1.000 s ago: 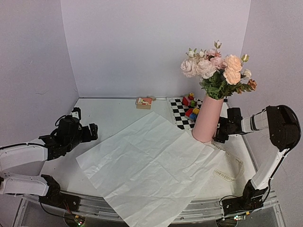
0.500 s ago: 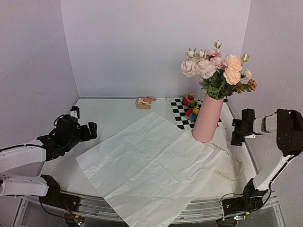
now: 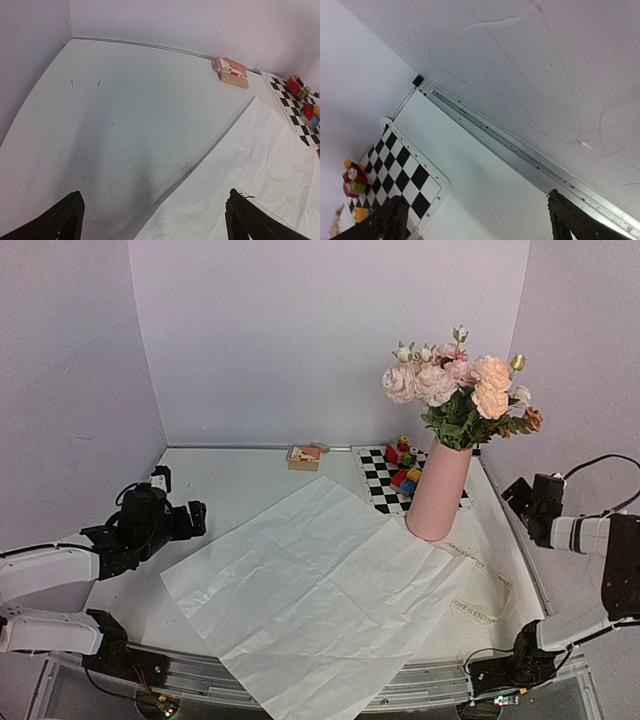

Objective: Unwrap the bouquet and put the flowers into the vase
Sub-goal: Reset both arms

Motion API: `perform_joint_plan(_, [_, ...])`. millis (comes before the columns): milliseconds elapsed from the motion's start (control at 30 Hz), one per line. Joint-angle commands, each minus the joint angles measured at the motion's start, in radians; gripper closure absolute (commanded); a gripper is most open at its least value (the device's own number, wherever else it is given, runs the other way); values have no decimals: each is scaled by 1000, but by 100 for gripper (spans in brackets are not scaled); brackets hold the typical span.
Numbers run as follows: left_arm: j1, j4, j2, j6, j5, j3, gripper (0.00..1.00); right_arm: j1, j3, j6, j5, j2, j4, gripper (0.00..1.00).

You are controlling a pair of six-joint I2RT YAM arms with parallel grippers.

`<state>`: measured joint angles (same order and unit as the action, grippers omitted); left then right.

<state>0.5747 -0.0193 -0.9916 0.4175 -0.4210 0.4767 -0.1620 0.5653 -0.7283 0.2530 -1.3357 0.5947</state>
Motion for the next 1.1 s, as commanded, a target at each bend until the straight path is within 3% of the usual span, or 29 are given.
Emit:
perform_joint_plan(0, [-4, -41, -25, -73, -11, 39, 0, 0, -224, 403, -151, 65, 525, 2])
perform_joint_plan(333, [-5, -111, -69, -109, -38, 27, 0, 8, -358, 600, -372, 85, 754, 2])
perform_joint_plan(567, [-49, -241, -120, -228, -54, -28, 0, 80, -417, 692, -368, -36, 955, 2])
perform_joint_plan(733, [-126, -406, -129, -262, -45, -98, 0, 131, -460, 719, -319, -180, 1195, 2])
perform_joint_plan(1067, [-252, -766, -208, -322, -21, -253, 0, 152, -303, 712, -236, -179, 881, 2])
